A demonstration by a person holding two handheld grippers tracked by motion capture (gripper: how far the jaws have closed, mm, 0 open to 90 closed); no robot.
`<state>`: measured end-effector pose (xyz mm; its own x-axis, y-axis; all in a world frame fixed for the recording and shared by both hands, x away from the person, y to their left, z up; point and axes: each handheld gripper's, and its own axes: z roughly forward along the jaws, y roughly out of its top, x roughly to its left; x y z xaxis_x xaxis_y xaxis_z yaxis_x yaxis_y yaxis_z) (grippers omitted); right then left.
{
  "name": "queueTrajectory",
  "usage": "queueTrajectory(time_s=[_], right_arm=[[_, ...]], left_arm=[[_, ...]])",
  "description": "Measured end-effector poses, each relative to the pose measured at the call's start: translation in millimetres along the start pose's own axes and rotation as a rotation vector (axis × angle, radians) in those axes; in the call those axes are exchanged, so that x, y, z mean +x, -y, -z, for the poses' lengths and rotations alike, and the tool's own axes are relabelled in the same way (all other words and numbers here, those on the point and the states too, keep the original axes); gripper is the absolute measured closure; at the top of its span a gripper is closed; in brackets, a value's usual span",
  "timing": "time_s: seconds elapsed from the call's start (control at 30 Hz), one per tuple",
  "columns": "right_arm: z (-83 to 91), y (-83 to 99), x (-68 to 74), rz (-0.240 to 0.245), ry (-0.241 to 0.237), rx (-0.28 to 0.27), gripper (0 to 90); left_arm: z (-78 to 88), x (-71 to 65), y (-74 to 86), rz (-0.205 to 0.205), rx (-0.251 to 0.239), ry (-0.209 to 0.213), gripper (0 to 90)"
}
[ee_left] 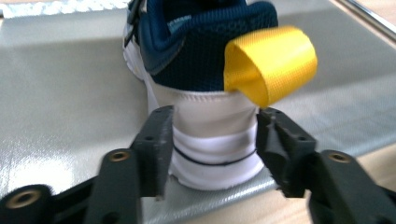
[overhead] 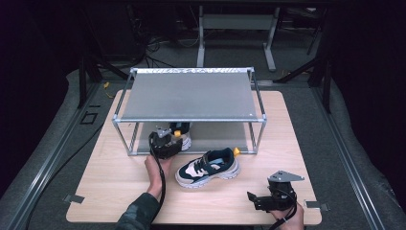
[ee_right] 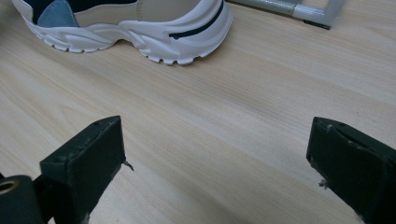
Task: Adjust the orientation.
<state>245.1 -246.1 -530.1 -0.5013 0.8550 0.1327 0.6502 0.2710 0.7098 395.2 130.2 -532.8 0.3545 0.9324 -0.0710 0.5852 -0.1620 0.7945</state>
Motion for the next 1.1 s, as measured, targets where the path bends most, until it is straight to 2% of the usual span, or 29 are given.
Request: queueTrajectory(time_s=[0.07, 0.2, 0.23, 0.33, 0.4, 0.5, 0.63, 0.77, 0.87, 1.07, 1.1], right_arm=[[1.8, -0.6, -0.2, 0.006, -0.001, 0.013, 3.9], [1.9, 0.0, -1.5, -0.001, -0.002, 0.001, 3.9], [1.7, 0.1, -1.7, 0.000, -0.003, 0.003, 3.9], [0.1, -0.2, -1.9, -0.002, 0.000, 0.010, 3.9], [-0.6, -1.0, -2.5, 0.000, -0.008, 0.007, 4.0], [-0.4, -3.4, -0.4, 0.006, 0.004, 0.010, 4.1], [-0.8, -6.4, 0.6, 0.021, -0.012, 0.008, 3.9], [-0.7, -8.6, 1.3, 0.018, -0.006, 0.002, 3.6], [-0.6, -10.3, 1.9, 0.020, -0.020, 0.003, 3.5], [-1.4, -15.2, 3.6, 0.033, -0.009, 0.005, 3.5], [-1.8, -16.3, 3.6, 0.037, -0.022, 0.006, 3.6]], left_arm=[[3.7, 1.8, 0.1, -0.008, 0.005, 0.007, 40.8], [16.2, 7.1, 1.0, -0.037, 0.027, 0.038, 31.5], [18.9, 7.6, 1.2, -0.056, 0.037, 0.042, 30.1], [27.3, 9.4, 1.9, -0.077, 0.060, 0.066, 24.8], [34.1, 9.9, 3.1, -0.113, 0.080, 0.074, 21.3], [41.5, 11.2, 6.1, -0.136, 0.100, 0.103, 16.0], [51.9, 16.1, 13.1, -0.138, 0.097, 0.138, 14.0], [60.5, 22.5, 21.4, -0.146, 0.120, 0.156, 11.4], [69.3, 28.0, 26.0, -0.142, 0.121, 0.161, 8.6], [84.8, 35.1, 35.9, -0.155, 0.124, 0.162, 4.6], [86.6, 36.4, 37.9, -0.153, 0.123, 0.164, 4.5]])
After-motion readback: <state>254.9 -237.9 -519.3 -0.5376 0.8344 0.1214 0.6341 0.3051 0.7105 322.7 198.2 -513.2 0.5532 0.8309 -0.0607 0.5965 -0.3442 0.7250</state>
